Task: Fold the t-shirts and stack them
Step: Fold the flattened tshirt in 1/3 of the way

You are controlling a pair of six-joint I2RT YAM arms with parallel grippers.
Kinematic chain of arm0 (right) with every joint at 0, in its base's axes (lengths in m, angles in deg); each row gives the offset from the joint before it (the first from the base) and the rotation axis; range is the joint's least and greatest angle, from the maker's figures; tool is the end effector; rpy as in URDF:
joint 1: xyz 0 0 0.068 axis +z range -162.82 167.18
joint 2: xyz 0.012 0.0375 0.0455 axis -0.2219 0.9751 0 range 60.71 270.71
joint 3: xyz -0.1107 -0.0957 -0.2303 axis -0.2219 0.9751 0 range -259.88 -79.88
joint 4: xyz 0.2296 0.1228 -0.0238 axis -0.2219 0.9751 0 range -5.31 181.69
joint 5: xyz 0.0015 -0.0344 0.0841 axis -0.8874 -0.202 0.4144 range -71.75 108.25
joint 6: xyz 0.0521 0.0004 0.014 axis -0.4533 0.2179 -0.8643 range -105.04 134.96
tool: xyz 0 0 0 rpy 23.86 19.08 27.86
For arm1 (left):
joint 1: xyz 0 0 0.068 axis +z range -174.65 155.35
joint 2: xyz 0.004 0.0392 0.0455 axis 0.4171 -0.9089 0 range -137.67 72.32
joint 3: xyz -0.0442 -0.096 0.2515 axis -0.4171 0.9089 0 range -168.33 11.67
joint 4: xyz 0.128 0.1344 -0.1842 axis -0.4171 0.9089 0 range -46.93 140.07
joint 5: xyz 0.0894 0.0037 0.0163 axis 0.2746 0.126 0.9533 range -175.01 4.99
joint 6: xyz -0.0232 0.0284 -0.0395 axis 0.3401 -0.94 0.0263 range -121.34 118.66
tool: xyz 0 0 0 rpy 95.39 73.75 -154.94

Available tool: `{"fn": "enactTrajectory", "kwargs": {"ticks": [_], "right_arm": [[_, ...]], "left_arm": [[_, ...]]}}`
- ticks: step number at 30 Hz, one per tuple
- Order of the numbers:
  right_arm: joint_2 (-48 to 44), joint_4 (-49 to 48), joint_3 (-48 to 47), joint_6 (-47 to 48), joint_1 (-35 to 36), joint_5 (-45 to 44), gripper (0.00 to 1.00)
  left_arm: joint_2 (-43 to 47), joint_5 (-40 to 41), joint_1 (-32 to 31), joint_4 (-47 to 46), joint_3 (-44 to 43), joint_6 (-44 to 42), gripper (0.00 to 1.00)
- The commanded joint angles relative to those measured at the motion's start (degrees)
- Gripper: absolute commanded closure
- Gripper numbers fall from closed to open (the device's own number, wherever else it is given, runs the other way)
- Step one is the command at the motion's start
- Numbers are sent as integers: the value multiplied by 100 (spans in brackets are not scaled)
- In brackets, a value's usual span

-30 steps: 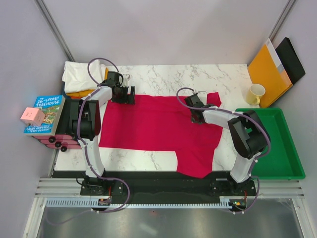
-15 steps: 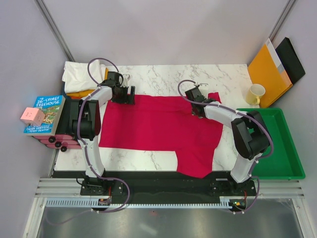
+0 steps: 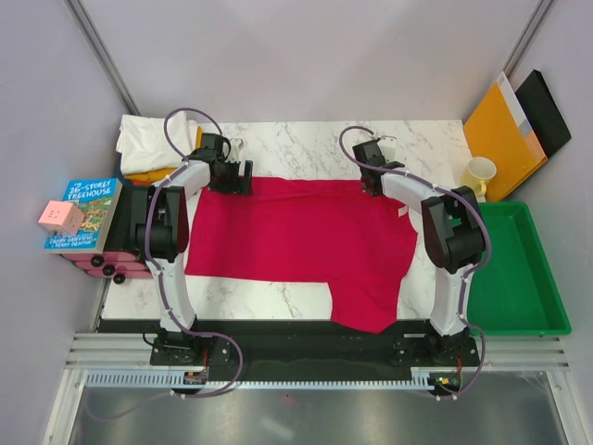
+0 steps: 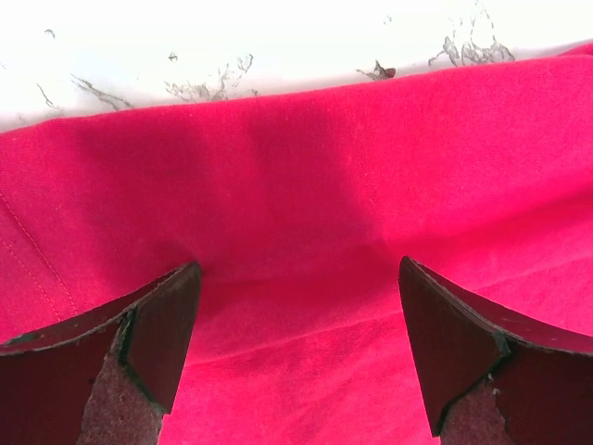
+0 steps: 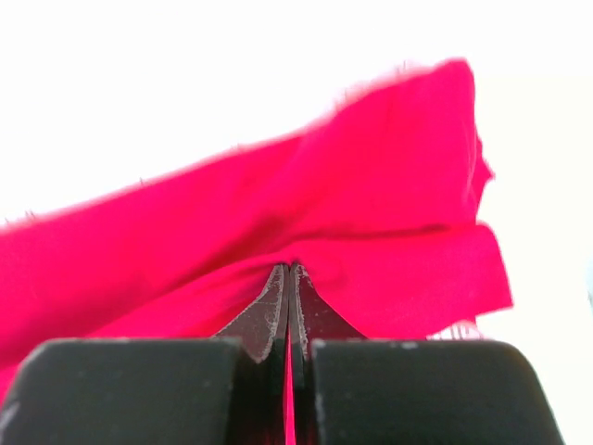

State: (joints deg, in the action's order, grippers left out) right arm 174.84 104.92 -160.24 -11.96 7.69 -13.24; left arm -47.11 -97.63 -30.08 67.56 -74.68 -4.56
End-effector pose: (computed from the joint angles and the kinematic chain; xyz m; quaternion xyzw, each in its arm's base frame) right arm 0.4058 0.1320 0.1837 0.1349 0.9093 -0.1166 0.3760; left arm 0.4434 -0.0500 0.1682 0.1026 0.9494 -0.1109 0.2754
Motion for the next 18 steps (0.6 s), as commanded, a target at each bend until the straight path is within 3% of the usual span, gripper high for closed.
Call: {"fn": "enactTrajectory", "kwargs": {"ticks": [1,4,5,6,10,12,18], "right_arm": [[337,-72,-734,160,-109,-95,100],[505,-28,-946,213,-100,-51,99],[497,-28,-929,204,-100,-33,93],[462,-54,-816,170,-100,-42,79],[-134,-414,-315,187,-4,-77,62],[-311,-406,-157,231,66,-103,57],[-769,-406,423,310,339,-156,58]], "left_arm": [[-167,-30,42,205,-181,32,6],[-194,-12,42,223,-190,15,6],[-203,-3,42,223,-198,-3,6],[-203,-12,42,223,-190,6,6],[-247,-38,42,223,-233,-20,6],[-247,-74,42,240,-286,-3,6],[-308,-126,42,275,-427,24,6]]}}
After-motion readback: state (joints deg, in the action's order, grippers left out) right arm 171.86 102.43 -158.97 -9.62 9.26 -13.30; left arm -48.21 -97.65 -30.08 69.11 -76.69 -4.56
